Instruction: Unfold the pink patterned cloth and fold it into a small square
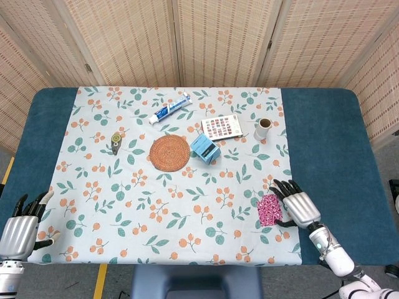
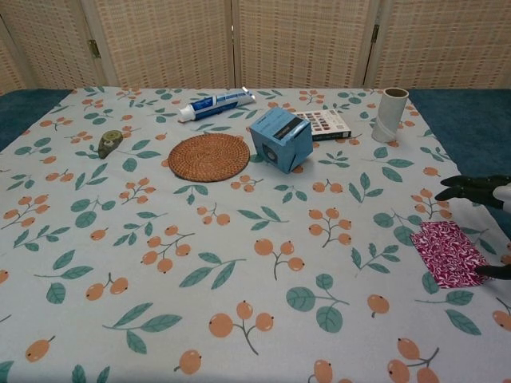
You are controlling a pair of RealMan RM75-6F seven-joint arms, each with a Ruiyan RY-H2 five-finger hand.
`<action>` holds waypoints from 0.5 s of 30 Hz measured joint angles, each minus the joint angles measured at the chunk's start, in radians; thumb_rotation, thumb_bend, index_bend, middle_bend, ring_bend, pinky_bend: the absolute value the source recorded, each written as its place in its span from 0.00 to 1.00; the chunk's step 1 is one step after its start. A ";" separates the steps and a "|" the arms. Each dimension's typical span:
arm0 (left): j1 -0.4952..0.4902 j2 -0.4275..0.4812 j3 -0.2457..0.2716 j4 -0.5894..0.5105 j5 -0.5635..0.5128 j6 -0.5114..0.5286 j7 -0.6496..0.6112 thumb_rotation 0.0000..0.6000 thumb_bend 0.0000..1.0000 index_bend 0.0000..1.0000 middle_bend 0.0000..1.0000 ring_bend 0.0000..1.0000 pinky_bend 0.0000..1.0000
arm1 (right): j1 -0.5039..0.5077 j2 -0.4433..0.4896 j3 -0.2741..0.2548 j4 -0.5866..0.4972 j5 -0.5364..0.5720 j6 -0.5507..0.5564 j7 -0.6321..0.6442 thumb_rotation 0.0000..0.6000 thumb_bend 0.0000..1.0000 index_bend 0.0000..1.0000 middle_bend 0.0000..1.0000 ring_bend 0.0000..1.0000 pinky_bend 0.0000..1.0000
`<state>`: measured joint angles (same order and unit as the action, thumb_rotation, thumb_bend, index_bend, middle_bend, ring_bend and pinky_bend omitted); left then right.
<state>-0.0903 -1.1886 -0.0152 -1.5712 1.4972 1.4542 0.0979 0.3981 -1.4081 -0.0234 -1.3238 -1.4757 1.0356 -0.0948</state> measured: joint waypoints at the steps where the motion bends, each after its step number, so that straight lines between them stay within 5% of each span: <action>1: 0.000 0.000 0.000 0.000 0.000 0.000 -0.001 1.00 0.19 0.10 0.16 0.26 0.00 | 0.002 -0.003 0.000 0.002 0.000 -0.002 -0.001 0.74 0.26 0.09 0.00 0.00 0.00; 15: -0.005 -0.003 -0.001 0.008 -0.007 -0.010 -0.007 1.00 0.19 0.10 0.17 0.26 0.00 | 0.033 -0.033 0.022 0.033 0.022 -0.036 -0.016 0.74 0.26 0.08 0.00 0.00 0.00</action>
<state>-0.0948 -1.1914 -0.0163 -1.5632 1.4903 1.4438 0.0912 0.4307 -1.4409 -0.0015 -1.2912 -1.4538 0.9999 -0.1109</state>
